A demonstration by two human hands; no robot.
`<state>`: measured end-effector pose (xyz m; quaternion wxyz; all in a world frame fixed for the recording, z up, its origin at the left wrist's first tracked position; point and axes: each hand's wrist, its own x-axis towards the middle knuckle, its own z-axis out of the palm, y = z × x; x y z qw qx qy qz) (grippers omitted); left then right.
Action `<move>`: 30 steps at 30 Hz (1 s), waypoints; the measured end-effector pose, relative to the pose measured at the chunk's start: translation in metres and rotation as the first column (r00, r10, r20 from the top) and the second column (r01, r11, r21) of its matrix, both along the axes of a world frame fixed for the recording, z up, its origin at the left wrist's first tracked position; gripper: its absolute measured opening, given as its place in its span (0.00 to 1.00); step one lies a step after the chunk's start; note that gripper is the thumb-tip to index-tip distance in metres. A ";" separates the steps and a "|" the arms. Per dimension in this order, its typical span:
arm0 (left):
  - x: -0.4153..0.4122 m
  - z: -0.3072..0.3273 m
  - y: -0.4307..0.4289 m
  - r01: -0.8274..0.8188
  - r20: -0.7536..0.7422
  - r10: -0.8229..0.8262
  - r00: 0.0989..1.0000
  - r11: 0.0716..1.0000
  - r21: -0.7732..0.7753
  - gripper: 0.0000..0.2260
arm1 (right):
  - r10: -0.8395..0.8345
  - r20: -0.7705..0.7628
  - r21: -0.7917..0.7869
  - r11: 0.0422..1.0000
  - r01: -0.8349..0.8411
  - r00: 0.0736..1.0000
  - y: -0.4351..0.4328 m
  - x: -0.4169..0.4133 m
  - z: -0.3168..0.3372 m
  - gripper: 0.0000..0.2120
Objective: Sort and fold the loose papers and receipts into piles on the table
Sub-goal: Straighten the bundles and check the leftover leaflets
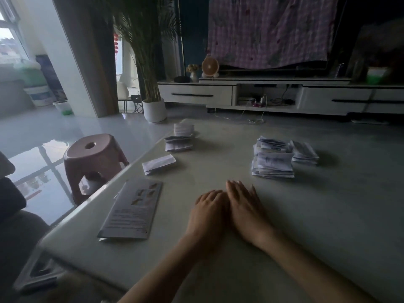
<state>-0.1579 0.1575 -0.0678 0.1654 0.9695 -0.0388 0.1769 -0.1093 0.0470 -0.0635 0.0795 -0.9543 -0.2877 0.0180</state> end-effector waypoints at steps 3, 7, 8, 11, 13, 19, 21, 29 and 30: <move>0.004 -0.010 0.004 0.028 -0.182 -0.013 0.983 0.996 0.082 0.23 | -0.012 -0.055 0.066 0.998 0.016 0.998 0.001 0.002 -0.005 0.26; 0.007 -0.005 0.004 0.031 -0.267 0.013 0.964 0.986 0.161 0.23 | -0.136 -0.053 -0.038 0.990 0.134 0.989 -0.004 0.003 -0.005 0.27; 0.006 -0.003 0.004 0.042 -0.299 0.013 0.954 0.983 0.178 0.23 | -0.165 -0.053 -0.084 0.983 0.160 0.985 -0.005 -0.001 -0.007 0.27; 0.012 0.014 0.004 0.070 -0.354 0.011 0.935 0.974 0.216 0.21 | -0.219 -0.084 -0.186 0.962 0.201 0.972 -0.003 -0.003 -0.002 0.29; 0.019 0.034 0.002 0.075 -0.453 0.026 0.891 0.976 0.204 0.21 | -0.239 -0.112 -0.204 0.956 0.213 0.965 0.000 -0.006 0.001 0.32; 0.062 0.076 -0.009 0.229 -0.774 0.105 0.625 0.923 0.310 0.24 | -0.253 -0.113 -0.043 0.967 0.250 0.961 -0.005 -0.008 -0.005 0.27; 0.072 0.072 -0.011 0.256 -0.808 0.105 0.580 0.918 0.302 0.21 | -0.242 -0.121 -0.001 0.970 0.244 0.963 -0.007 -0.008 -0.007 0.28; 0.053 0.065 -0.003 0.231 -0.533 -0.070 0.843 0.942 0.243 0.13 | -0.065 -0.300 0.745 0.608 0.276 0.952 -0.030 0.000 -0.004 0.10; 0.051 0.063 -0.003 0.209 -0.477 -0.089 0.875 0.956 0.205 0.09 | -0.044 -0.305 0.760 0.591 0.271 0.951 -0.034 0.001 0.000 0.12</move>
